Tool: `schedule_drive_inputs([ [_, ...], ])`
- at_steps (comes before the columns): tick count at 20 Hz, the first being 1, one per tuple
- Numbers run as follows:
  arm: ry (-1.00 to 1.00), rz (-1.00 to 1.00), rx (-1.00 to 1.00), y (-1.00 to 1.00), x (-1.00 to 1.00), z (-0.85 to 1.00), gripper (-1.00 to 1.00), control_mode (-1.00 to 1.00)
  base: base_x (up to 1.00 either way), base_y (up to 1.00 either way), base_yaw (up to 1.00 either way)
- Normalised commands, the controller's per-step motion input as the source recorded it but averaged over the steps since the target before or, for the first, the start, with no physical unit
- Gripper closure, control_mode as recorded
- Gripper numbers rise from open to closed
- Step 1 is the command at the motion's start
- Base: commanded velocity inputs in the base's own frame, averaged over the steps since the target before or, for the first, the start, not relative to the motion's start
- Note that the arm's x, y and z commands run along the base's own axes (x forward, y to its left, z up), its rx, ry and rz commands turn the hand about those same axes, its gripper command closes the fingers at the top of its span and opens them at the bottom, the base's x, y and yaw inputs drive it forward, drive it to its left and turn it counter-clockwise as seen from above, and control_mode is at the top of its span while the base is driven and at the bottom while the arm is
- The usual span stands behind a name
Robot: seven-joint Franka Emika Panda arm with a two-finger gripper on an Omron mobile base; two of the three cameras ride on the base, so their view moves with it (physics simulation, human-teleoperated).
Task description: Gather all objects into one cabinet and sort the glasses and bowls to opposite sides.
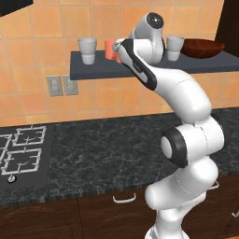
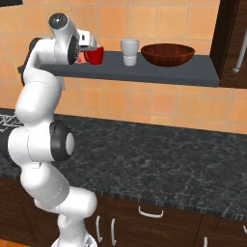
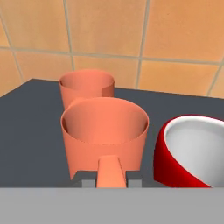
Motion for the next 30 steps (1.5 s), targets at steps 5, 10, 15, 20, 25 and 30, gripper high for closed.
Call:
schedule_drive_inputs([
  [5,0.00,0.02,0.16,0.11,0.10,-0.29,1.00,-1.00,0.00,0.00,0.00],
  [10,0.00,0.03,0.13,0.19,0.10,-0.27,-1.00,-1.00,0.00,0.00,0.00],
  [15,0.00,0.00,-0.02,0.15,-0.03,0.02,-1.00,-1.00,0.00,0.00,0.00],
  [20,-0.06,0.00,-0.11,0.17,-0.57,0.29,-1.00,-1.00,0.00,0.00,0.00],
  [25,-0.03,-0.01,-0.11,0.04,-0.84,0.22,-1.00,-1.00,0.00,0.00,0.00],
  [30,-0.07,-0.09,-0.11,0.00,-0.96,0.33,-1.00,-1.00,0.00,0.00,0.00],
])
